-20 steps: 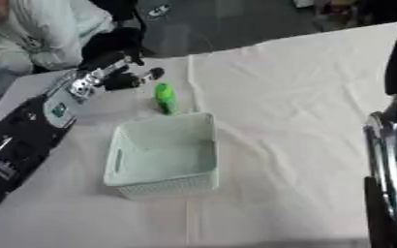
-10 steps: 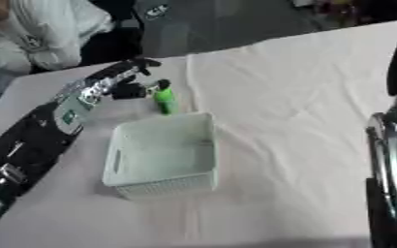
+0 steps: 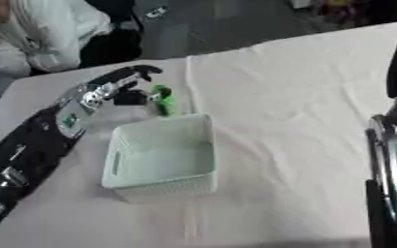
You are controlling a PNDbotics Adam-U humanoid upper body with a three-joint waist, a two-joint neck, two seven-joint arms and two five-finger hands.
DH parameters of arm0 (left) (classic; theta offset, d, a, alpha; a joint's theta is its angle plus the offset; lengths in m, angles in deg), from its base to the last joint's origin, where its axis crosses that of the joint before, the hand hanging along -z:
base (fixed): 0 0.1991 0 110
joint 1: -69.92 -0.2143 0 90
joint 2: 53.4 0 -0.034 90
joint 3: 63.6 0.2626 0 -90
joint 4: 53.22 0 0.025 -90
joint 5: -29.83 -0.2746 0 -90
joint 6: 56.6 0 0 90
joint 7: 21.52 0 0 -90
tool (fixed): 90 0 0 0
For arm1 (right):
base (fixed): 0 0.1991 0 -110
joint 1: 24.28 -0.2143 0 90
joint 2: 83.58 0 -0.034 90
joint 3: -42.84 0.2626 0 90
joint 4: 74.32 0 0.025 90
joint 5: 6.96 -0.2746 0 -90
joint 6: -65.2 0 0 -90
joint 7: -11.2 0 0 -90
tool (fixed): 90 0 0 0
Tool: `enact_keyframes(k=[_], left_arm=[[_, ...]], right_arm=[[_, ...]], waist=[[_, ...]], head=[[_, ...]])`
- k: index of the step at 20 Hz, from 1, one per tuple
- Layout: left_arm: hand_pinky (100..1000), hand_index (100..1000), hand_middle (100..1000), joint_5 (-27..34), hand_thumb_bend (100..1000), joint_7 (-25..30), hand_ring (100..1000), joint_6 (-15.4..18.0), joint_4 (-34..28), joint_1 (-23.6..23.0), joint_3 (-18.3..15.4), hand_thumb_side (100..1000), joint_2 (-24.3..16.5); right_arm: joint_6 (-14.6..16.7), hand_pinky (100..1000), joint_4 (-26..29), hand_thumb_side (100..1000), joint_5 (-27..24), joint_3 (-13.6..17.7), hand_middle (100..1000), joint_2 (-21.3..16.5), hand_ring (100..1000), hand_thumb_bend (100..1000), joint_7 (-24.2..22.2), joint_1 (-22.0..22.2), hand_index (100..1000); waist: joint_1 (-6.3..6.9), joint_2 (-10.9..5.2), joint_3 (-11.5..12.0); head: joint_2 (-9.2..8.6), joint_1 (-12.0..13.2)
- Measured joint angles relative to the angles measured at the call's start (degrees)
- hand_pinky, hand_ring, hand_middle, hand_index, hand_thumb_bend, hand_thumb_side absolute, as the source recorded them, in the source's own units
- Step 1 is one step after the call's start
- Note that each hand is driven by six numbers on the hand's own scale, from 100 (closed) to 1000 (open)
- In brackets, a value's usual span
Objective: Pick up objects on the table and place them in the box.
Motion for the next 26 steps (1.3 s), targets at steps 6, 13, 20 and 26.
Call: enact_keyframes(k=[6, 13, 20, 26], left_arm=[[984, 1000, 977, 0.0, 1000, 0.4, 891, 0.0, 0.7, 0.0, 0.0, 862, 0.4], [983, 1000, 976, -0.1, 1000, 0.4, 889, 0.1, 1.7, -0.4, 0.0, 858, 0.5], [977, 1000, 971, -0.5, 1000, -0.2, 882, 0.7, 2.9, -0.4, -0.4, 850, 1.0], [968, 1000, 967, -0.9, 1000, -1.1, 873, 1.0, 4.3, 0.1, -1.1, 848, 1.4]], right_arm=[[0.0, 277, 0.2, 1000, 0.0, 0.0, 520, 0.0, 457, 100, 0.0, -0.1, 568], [-0.1, 277, 0.2, 1000, 0.0, 0.0, 520, 0.0, 457, 100, -0.1, -0.2, 568], [-0.1, 276, 0.2, 1000, 0.0, 0.0, 520, 0.1, 457, 100, -0.1, -0.4, 568], [-0.1, 276, 0.5, 1000, 0.0, 0.0, 520, 0.5, 457, 100, -0.1, -0.5, 568]], waist=[[0.00, 0.04, -0.1], [0.00, 0.27, -0.2], [0.00, 0.52, -0.5], [-0.01, 0.71, -0.8]], head=[[-0.02, 0.0], [-0.03, 0.0], [-0.09, -0.1], [-0.58, -0.1]])
